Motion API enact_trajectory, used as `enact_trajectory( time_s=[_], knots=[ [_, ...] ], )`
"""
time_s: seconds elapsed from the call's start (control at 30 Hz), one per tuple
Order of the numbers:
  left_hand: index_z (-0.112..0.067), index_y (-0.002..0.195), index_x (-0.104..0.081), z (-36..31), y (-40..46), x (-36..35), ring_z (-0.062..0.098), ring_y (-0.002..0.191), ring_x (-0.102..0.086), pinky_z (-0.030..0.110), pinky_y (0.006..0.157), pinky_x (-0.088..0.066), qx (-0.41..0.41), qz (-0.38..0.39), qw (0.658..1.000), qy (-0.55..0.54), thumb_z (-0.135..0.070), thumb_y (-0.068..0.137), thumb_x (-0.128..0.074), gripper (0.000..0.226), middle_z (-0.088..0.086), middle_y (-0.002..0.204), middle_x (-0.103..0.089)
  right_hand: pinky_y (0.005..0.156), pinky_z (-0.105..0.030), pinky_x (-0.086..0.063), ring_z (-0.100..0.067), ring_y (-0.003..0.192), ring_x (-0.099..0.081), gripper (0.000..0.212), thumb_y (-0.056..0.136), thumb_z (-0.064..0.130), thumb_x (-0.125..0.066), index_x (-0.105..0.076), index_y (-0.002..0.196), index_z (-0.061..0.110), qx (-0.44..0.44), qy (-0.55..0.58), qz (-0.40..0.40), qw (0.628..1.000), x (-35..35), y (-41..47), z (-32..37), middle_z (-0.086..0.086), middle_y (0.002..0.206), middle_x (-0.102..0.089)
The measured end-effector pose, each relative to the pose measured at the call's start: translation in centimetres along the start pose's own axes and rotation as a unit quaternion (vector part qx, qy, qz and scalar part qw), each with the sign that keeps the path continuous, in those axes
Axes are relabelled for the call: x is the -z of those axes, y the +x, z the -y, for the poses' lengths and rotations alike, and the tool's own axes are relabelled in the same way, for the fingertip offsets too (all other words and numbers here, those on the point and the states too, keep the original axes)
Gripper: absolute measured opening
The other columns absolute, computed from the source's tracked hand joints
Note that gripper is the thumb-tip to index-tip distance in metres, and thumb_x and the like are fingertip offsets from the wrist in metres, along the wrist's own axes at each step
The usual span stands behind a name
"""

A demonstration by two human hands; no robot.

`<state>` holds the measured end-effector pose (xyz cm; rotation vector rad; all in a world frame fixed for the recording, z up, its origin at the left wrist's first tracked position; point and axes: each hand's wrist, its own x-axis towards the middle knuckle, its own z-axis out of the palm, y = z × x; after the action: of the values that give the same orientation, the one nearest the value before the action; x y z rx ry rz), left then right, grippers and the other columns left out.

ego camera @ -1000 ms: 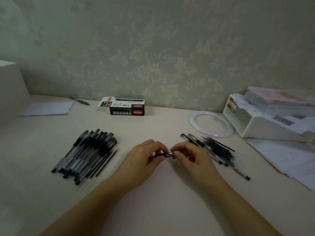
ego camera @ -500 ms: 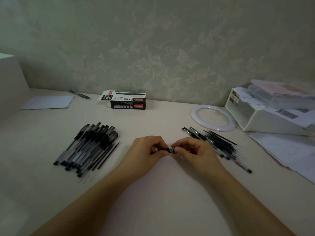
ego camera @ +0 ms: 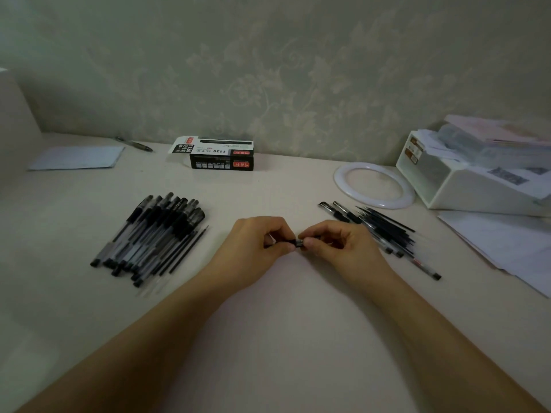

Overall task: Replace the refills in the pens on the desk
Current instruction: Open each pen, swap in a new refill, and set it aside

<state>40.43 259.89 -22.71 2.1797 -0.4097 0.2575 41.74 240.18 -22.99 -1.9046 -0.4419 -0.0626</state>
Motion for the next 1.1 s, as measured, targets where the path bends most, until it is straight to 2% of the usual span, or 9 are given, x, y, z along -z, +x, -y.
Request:
enact_trajectory(
  time_s=[0.13,0.2,0.3,0.4,0.47,0.53,0.73,0.93,1.1],
  knots=[
    [-0.029,0.083,-0.068,-0.3,-0.2,0.1,-0.002,0.073,-0.057,0.006,0.063,-0.04,-0.017,-0.006,1.0,0.026,-0.021,0.084,-0.071,0.009,-0.018,0.075,-0.065,0.081,-0.03,-0.056,-0.014,0.084,-0.071,0.013,0.088,0.011,-0.07,-0.075,0.092,0.022,0.004,0.0,0.001,1.0,-0.1,0.0,-0.1,0.006,0.087,-0.075],
    [-0.027,0.087,-0.066,-0.4,-0.3,0.2,-0.004,0.076,-0.055,0.005,0.064,-0.039,-0.034,-0.022,0.998,0.051,-0.02,0.086,-0.07,0.008,-0.019,0.077,-0.062,0.078,-0.028,-0.056,-0.01,0.084,-0.069,0.015,0.089,0.021,-0.069,-0.072,0.098,0.032,0.002,-0.021,-0.004,1.0,-0.3,0.0,-0.4,0.01,0.089,-0.073],
    [-0.022,0.092,-0.064,-0.5,-0.1,1.1,0.0,0.079,-0.055,0.004,0.065,-0.039,-0.039,-0.093,0.991,0.09,-0.017,0.088,-0.067,0.007,-0.014,0.085,-0.06,0.077,-0.029,-0.055,-0.009,0.082,-0.067,0.021,0.086,0.036,-0.066,-0.064,0.106,0.042,-0.012,-0.026,-0.036,0.999,-0.4,0.2,-0.7,0.011,0.092,-0.071],
    [-0.02,0.092,-0.061,-0.1,0.0,2.8,0.004,0.069,-0.052,0.013,0.061,-0.041,0.007,-0.186,0.971,0.15,-0.019,0.088,-0.066,0.006,-0.008,0.089,-0.054,0.076,-0.03,-0.055,-0.01,0.081,-0.065,0.018,0.089,0.032,-0.067,-0.065,0.106,0.039,-0.02,-0.018,-0.051,0.998,-0.4,0.1,-0.9,0.009,0.091,-0.07],
    [-0.021,0.094,-0.059,0.3,-0.1,3.8,0.007,0.067,-0.049,0.021,0.057,-0.04,0.068,-0.215,0.951,0.21,-0.023,0.09,-0.064,0.007,-0.007,0.089,-0.051,0.071,-0.019,-0.049,-0.003,0.076,-0.061,0.017,0.09,0.031,-0.067,-0.066,0.105,0.038,-0.018,-0.025,-0.043,0.999,-0.6,-0.1,-0.9,0.013,0.089,-0.068],
    [-0.019,0.099,-0.059,0.8,-0.2,4.8,0.01,0.072,-0.049,0.021,0.056,-0.038,0.119,-0.231,0.932,0.254,-0.024,0.092,-0.061,0.008,-0.005,0.091,-0.052,0.068,-0.012,-0.046,0.001,0.072,-0.058,0.015,0.09,0.029,-0.068,-0.067,0.103,0.036,-0.019,-0.029,-0.04,0.999,-0.8,-0.2,-0.8,0.014,0.086,-0.068],
    [-0.016,0.104,-0.062,1.9,-0.5,6.2,0.023,0.088,-0.053,0.035,0.067,-0.046,0.213,-0.208,0.907,0.299,-0.019,0.094,-0.055,0.013,0.006,0.1,-0.056,0.069,-0.01,-0.045,-0.001,0.072,-0.057,0.013,0.09,0.021,-0.068,-0.07,0.1,0.029,-0.03,-0.024,-0.046,0.998,-0.7,-0.4,0.1,0.005,0.086,-0.069],
    [-0.018,0.107,-0.063,2.3,-0.5,5.9,0.023,0.094,-0.052,0.033,0.066,-0.041,0.221,-0.187,0.904,0.315,-0.018,0.092,-0.057,0.016,0.005,0.106,-0.055,0.069,-0.011,-0.046,-0.002,0.072,-0.057,0.013,0.09,0.02,-0.069,-0.071,0.098,0.029,-0.035,-0.022,-0.052,0.998,-0.8,-0.4,0.3,0.004,0.086,-0.069],
    [-0.019,0.114,-0.061,2.1,-0.4,5.6,0.023,0.101,-0.053,0.035,0.077,-0.048,0.195,-0.18,0.905,0.332,-0.024,0.092,-0.06,0.023,0.005,0.11,-0.056,0.069,-0.01,-0.046,-0.002,0.073,-0.059,0.012,0.089,0.019,-0.069,-0.071,0.097,0.029,-0.028,-0.035,-0.055,0.997,-0.8,-0.5,0.5,0.006,0.083,-0.069]
  ],
)
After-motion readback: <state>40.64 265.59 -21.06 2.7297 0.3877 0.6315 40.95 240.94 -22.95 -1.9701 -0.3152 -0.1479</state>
